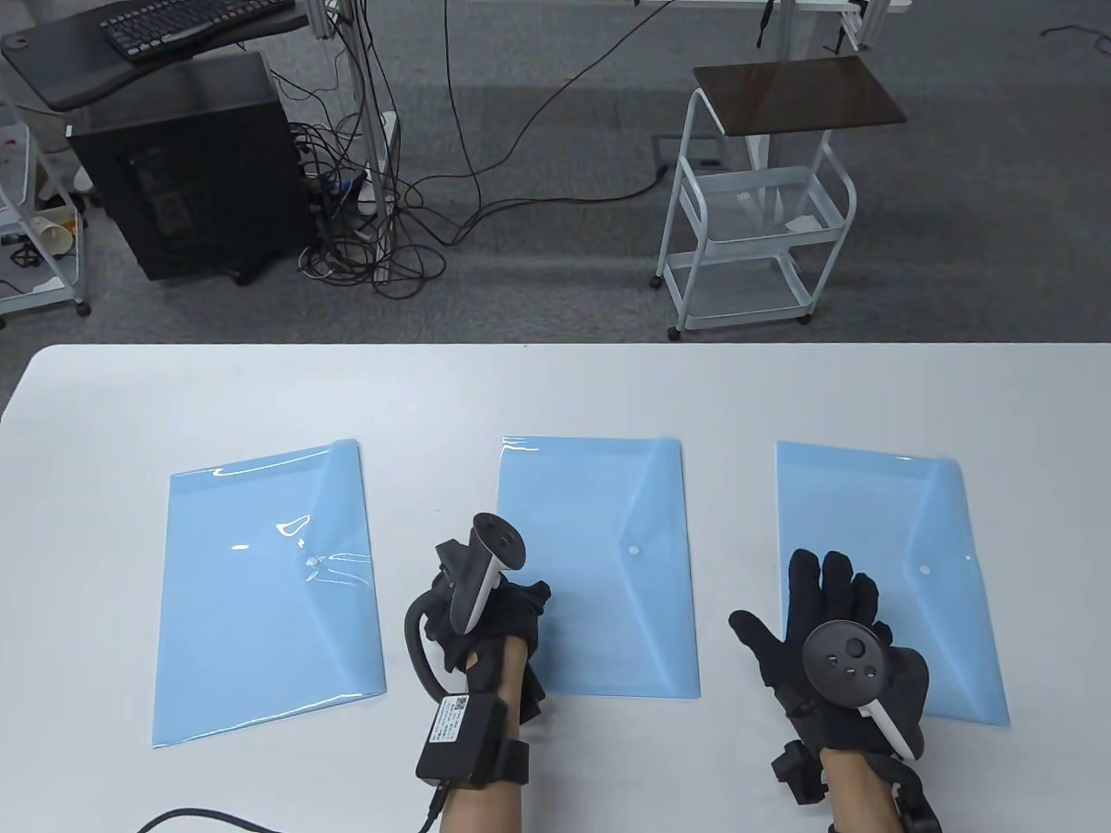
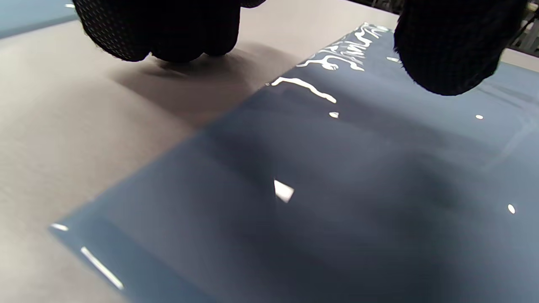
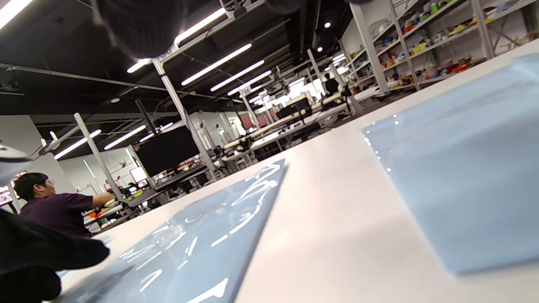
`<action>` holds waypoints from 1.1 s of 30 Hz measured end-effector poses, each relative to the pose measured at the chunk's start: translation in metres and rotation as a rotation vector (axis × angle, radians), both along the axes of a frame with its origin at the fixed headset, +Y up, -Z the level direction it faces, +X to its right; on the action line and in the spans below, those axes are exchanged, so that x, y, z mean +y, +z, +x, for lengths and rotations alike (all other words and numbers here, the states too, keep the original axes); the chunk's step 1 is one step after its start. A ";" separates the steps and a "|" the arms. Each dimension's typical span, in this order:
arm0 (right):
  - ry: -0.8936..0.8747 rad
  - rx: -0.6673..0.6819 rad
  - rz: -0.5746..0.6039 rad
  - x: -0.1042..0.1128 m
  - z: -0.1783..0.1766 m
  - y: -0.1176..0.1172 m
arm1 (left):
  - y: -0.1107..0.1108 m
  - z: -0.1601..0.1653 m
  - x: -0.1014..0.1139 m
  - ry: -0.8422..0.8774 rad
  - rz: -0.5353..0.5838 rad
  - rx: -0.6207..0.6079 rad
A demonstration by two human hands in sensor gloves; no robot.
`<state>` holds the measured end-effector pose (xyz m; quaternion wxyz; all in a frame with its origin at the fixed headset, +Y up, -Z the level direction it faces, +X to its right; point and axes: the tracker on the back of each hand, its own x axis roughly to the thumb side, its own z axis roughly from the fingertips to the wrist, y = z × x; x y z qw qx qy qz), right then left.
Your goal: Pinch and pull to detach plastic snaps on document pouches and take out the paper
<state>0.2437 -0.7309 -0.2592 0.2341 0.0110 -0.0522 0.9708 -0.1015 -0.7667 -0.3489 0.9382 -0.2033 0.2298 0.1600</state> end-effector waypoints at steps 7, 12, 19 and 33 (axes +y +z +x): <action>-0.012 0.005 -0.011 -0.001 -0.003 0.001 | -0.010 0.021 -0.006 -0.080 -0.098 0.011; -0.020 0.010 -0.008 0.000 -0.004 0.000 | -0.011 0.030 -0.005 -0.022 -0.083 0.044; -0.052 0.013 -0.013 0.000 -0.004 0.001 | -0.010 0.024 -0.008 0.032 -0.075 0.107; -0.070 0.047 -0.007 0.003 -0.006 0.002 | -0.004 -0.001 -0.002 0.240 -0.037 0.107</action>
